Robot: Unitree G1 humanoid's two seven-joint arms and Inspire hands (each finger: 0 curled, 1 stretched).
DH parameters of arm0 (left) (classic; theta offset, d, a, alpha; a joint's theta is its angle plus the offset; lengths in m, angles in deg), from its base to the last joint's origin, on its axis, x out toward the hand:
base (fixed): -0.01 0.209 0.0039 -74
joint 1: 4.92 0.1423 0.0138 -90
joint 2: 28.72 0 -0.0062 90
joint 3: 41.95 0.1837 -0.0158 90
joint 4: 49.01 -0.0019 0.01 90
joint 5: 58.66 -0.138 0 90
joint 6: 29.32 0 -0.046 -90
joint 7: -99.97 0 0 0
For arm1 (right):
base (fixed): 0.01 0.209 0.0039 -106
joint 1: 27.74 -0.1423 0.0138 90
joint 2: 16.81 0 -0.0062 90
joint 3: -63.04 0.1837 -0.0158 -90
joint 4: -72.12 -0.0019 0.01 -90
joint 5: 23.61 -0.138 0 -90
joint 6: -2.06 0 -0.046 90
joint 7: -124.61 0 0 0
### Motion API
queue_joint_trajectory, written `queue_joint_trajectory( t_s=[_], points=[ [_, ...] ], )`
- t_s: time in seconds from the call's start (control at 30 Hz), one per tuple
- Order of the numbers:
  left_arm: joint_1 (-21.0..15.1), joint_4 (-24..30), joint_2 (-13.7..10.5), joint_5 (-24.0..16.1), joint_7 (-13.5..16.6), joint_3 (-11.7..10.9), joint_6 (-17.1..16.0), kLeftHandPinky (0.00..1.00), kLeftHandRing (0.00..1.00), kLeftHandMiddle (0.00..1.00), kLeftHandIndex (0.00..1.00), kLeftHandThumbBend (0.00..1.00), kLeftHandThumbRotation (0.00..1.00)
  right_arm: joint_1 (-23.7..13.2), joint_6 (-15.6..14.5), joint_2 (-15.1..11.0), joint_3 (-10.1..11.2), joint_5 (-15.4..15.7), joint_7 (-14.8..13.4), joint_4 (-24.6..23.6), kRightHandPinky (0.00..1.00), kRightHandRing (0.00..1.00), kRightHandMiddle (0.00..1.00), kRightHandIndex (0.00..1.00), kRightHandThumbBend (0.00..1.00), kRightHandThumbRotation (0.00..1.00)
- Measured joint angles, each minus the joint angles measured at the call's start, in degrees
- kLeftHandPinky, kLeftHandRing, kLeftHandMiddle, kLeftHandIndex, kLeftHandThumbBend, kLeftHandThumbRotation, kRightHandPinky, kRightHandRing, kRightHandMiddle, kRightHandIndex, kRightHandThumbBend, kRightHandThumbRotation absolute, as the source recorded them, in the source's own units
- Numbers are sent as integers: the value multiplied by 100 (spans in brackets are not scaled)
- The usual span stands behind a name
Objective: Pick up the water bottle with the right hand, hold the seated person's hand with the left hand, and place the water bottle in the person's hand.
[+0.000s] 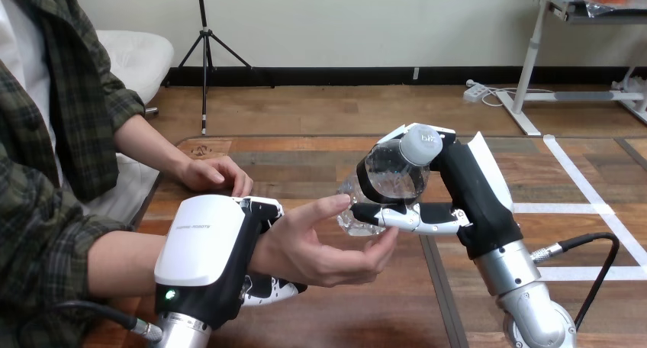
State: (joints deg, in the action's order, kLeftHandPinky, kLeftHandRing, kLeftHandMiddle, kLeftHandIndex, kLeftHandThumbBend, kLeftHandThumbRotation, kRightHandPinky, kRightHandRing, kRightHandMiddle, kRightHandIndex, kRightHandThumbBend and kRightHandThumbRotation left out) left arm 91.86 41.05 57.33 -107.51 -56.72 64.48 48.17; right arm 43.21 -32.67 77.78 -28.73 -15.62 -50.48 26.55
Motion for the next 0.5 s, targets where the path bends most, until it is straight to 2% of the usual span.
queue_joint_trajectory(
  t_s=[0.5],
  points=[
    [0,0,2,0,-25,-49,-1,23,26,30,28,86,0,243,-51,0,0,-92,120,-513,33,38,44,46,72,0]
  ],
)
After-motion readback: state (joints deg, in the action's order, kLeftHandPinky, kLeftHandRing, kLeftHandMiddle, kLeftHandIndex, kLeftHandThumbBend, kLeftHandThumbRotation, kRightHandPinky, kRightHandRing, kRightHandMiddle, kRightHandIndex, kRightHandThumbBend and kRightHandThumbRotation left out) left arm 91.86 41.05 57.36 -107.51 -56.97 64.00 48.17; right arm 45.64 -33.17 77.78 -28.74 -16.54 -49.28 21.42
